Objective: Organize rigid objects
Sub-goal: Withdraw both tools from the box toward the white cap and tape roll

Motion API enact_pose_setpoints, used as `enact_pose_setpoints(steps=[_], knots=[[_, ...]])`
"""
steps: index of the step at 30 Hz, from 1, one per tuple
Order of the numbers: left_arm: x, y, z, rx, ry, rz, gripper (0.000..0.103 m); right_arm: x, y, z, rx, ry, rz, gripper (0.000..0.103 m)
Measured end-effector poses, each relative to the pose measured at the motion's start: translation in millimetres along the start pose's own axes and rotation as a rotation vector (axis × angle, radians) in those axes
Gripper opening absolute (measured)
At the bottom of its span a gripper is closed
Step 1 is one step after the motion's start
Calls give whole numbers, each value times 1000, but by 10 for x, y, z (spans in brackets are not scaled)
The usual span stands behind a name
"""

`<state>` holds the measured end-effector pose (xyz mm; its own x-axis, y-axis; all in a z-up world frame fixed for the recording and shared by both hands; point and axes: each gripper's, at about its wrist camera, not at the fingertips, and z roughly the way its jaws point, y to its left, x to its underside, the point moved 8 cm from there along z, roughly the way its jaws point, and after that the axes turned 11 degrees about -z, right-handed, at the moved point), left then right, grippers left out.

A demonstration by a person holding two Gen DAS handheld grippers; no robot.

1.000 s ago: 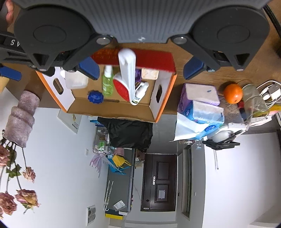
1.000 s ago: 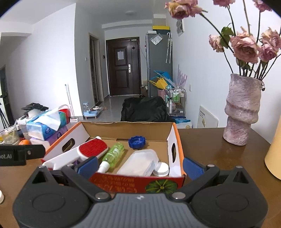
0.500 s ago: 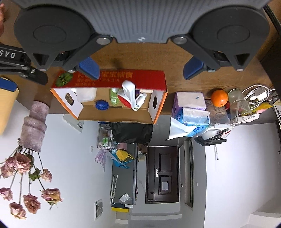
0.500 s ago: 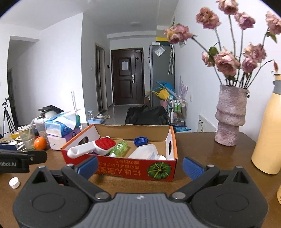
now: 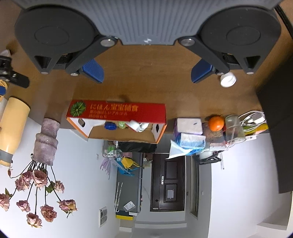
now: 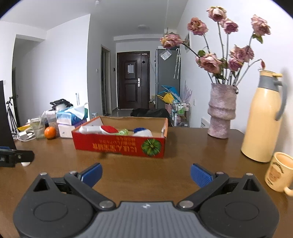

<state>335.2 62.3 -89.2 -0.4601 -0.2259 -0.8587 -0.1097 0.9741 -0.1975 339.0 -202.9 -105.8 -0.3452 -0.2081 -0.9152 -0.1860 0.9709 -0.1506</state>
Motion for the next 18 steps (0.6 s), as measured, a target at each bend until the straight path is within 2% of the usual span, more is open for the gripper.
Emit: enact_pose_setpoints(steps=[8, 18], knots=[[215, 353, -340, -55, -21, -43, 103, 302, -204, -412, 64, -2, -13, 103], [425, 911, -609, -134, -36, -117, 103, 742, -491, -695, 147, 67, -27, 103]])
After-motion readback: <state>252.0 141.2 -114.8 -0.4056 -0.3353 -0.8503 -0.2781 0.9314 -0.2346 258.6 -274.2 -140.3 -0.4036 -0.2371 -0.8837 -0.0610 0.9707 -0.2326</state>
